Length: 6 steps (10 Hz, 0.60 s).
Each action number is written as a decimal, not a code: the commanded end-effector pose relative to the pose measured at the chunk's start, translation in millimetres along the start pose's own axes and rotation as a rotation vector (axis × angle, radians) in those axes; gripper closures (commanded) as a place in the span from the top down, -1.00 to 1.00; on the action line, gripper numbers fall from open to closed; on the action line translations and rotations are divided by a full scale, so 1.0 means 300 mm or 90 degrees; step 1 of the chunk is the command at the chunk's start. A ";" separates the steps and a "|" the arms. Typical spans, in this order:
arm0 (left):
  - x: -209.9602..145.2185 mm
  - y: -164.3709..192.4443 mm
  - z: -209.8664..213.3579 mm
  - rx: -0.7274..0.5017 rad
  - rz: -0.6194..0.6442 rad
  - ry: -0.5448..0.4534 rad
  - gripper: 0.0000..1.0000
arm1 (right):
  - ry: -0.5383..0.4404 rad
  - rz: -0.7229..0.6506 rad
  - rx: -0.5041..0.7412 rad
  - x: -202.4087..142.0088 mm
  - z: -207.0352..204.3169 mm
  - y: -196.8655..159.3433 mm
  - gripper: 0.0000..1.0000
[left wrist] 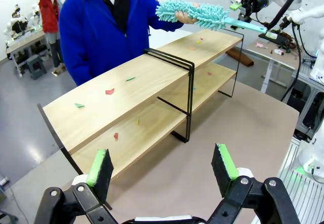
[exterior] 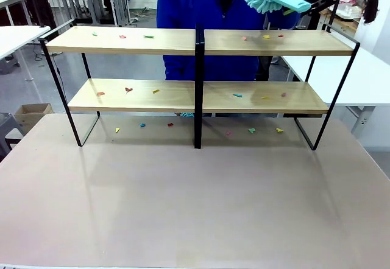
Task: Clean the shelves.
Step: Pick up the Duster when the human hands it over.
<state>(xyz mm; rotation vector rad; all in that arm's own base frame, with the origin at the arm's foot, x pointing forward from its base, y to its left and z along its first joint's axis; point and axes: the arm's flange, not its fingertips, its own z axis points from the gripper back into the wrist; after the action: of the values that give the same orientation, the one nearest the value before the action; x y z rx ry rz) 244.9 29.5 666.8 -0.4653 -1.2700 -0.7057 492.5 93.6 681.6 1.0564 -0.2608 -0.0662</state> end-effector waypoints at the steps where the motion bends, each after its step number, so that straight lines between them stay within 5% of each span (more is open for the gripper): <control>1: 0.001 -0.001 -0.003 0.005 0.002 0.001 1.00 | -0.001 -0.018 0.008 0.003 0.002 0.001 1.00; 2: 0.001 -0.001 -0.003 0.005 0.002 0.001 1.00 | -0.005 -0.016 0.002 0.004 0.004 -0.008 -0.12; 3: 0.001 -0.001 -0.003 0.005 0.002 0.001 1.00 | -0.004 -0.016 0.000 0.003 0.005 -0.011 -0.13; 4: 0.001 -0.001 -0.003 0.005 0.002 0.001 1.00 | -0.002 -0.013 0.001 0.001 0.005 -0.012 -1.00; 6: 0.001 -0.001 -0.003 0.005 0.002 0.001 1.00 | -0.011 -0.009 -0.003 0.000 0.005 -0.017 -1.00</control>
<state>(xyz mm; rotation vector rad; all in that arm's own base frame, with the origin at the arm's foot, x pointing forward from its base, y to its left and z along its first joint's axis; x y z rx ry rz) 244.9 29.5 666.8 -0.4652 -1.2700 -0.7057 494.7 88.1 679.7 1.0534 -0.2624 -0.0778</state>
